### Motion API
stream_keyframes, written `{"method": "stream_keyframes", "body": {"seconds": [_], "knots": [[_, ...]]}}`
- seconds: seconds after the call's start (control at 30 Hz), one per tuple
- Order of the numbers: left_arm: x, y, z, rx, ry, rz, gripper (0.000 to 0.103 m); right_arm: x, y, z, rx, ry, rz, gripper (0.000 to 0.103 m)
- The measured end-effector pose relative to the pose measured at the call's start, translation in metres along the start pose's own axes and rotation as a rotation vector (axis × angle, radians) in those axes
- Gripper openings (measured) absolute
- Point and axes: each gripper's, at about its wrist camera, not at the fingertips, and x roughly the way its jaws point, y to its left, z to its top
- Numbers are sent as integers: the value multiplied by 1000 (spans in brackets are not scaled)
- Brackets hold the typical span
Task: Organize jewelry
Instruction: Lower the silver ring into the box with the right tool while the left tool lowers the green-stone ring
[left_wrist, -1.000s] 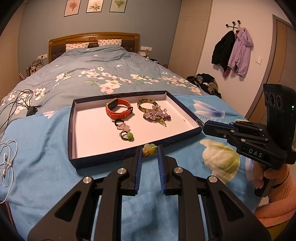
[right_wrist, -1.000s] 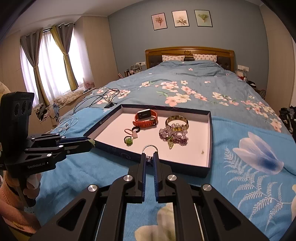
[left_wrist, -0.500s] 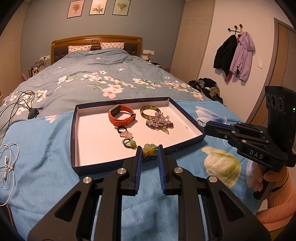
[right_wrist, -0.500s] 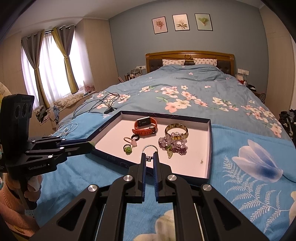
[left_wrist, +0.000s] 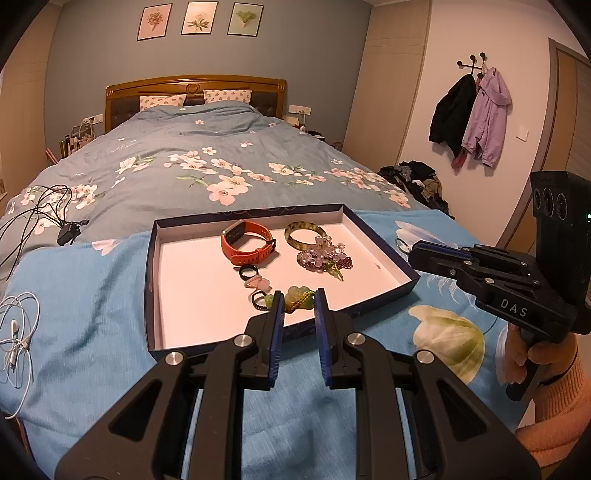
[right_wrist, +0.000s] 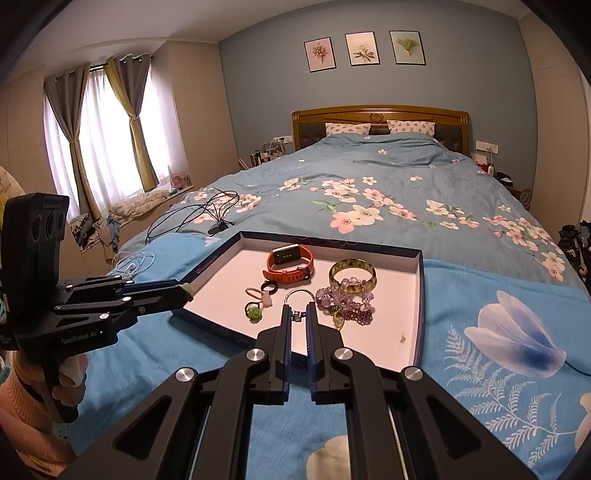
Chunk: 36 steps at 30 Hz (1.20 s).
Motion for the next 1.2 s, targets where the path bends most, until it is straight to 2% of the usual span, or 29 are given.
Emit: {"method": "stream_keyframes", "body": {"seconds": [1.2], "knots": [[13,7,15,-12,-14,34,17,7,-6,9,5,-10,-4,6]]}}
